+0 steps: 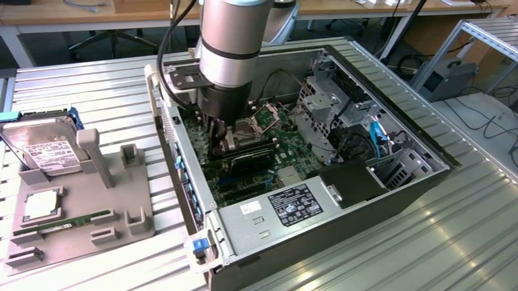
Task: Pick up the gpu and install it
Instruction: 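Press down on the gpu until it lock into place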
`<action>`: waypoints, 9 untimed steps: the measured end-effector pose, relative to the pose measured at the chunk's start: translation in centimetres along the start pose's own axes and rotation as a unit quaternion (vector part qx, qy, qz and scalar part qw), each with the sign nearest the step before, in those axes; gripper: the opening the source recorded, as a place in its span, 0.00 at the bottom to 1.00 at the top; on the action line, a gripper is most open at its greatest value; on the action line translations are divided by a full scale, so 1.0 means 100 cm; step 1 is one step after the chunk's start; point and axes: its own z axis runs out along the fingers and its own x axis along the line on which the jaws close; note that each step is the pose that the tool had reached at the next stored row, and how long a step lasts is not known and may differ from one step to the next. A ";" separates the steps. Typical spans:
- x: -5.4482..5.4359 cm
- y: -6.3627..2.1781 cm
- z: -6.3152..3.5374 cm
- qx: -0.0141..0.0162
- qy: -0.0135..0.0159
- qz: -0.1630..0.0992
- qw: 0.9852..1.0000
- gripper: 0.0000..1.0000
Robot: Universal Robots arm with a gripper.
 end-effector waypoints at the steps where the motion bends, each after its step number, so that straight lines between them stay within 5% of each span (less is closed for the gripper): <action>1: 0.000 0.0003 0.0000 0.000 0.000 0.000 1.000 0.11; 9: 0.003 0.0011 0.0002 0.000 0.000 0.000 1.000 0.11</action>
